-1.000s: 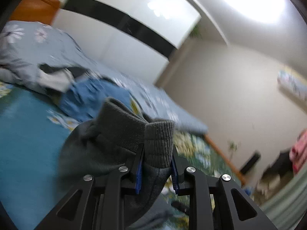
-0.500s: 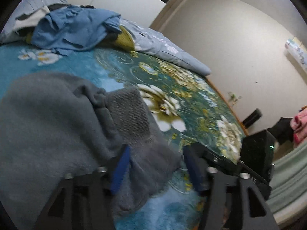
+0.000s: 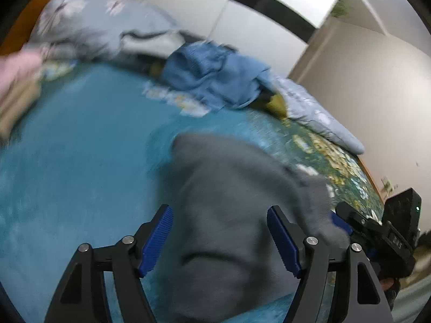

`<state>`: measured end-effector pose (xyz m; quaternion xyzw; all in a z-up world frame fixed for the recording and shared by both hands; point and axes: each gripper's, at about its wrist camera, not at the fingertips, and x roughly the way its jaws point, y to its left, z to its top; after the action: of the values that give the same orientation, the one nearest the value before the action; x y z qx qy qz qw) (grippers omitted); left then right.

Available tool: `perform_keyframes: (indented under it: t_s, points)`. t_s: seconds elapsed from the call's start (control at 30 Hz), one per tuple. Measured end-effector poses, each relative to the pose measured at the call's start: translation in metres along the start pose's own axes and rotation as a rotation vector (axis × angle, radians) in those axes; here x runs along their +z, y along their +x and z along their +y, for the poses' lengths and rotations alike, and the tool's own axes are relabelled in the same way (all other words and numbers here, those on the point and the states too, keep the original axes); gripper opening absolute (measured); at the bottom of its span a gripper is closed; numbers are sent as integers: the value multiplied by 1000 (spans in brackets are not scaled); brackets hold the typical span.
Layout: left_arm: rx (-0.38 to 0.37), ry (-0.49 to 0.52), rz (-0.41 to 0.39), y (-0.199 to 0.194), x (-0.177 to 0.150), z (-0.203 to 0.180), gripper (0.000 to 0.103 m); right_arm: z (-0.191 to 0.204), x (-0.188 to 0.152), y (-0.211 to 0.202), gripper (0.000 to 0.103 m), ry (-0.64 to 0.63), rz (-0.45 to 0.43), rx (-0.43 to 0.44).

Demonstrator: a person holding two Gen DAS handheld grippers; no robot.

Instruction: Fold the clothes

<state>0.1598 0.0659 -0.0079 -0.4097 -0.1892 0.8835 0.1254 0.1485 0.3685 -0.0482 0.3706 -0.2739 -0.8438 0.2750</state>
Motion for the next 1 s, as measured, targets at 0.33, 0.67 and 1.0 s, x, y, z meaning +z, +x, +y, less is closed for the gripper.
perform_keyframes:
  t_s: [0.33,0.67,1.0]
  points:
    - [-34,-66,32,8,-13,22,77,-15,15,38,60,128,125,109]
    - [-121,-45,33,1,-10,6,78,0,54,-2,12,125,20,236]
    - [-88,-58,87,23,-18,6,81,-57,29,18,12,224,96,28]
